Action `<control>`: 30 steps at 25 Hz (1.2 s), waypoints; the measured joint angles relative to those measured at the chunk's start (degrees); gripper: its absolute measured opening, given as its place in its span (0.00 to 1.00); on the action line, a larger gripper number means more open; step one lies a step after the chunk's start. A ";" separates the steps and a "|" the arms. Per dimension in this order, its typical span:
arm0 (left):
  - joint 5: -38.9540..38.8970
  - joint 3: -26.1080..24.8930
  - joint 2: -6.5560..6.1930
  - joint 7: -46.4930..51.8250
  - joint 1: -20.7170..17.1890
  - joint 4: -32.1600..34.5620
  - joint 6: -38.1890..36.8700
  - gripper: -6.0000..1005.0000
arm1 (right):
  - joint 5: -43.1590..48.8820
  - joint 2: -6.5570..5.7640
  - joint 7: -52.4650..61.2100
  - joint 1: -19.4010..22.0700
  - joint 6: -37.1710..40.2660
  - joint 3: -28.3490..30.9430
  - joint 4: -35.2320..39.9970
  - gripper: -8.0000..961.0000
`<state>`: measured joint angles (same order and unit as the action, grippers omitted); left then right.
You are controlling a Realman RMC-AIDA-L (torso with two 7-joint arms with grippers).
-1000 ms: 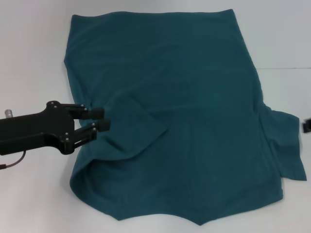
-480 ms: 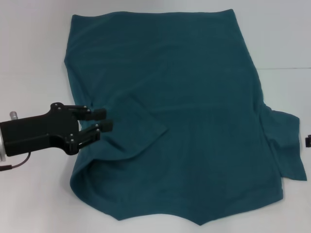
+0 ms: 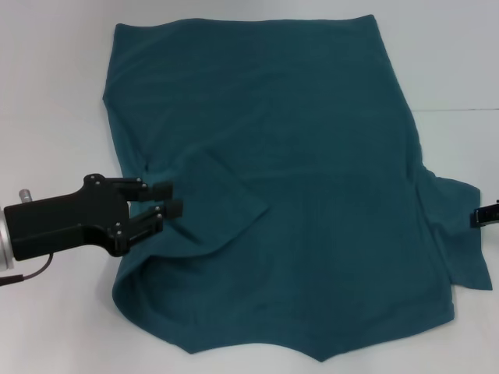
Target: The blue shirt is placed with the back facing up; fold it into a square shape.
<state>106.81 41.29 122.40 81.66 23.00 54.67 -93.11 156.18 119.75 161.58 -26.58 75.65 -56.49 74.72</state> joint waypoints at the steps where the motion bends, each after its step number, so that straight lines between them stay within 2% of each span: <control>1: 0.00 -0.05 0.05 -0.02 -0.09 0.00 0.00 0.29 | 0.04 0.00 -0.15 -0.16 -0.30 0.05 -0.43 0.71; 12: -0.02 -0.24 0.66 -0.79 -0.39 0.00 -0.03 0.29 | -0.18 -0.08 -1.61 -1.35 -4.57 0.24 -5.74 0.71; 30: -0.08 -0.25 0.92 -1.36 -0.90 -0.06 -0.05 0.29 | -2.67 -0.14 -4.06 -2.72 -8.94 1.37 -12.44 0.71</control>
<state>106.73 41.04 123.32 80.30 22.10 54.61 -93.16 153.51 119.61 157.52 -29.30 66.71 -55.13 62.28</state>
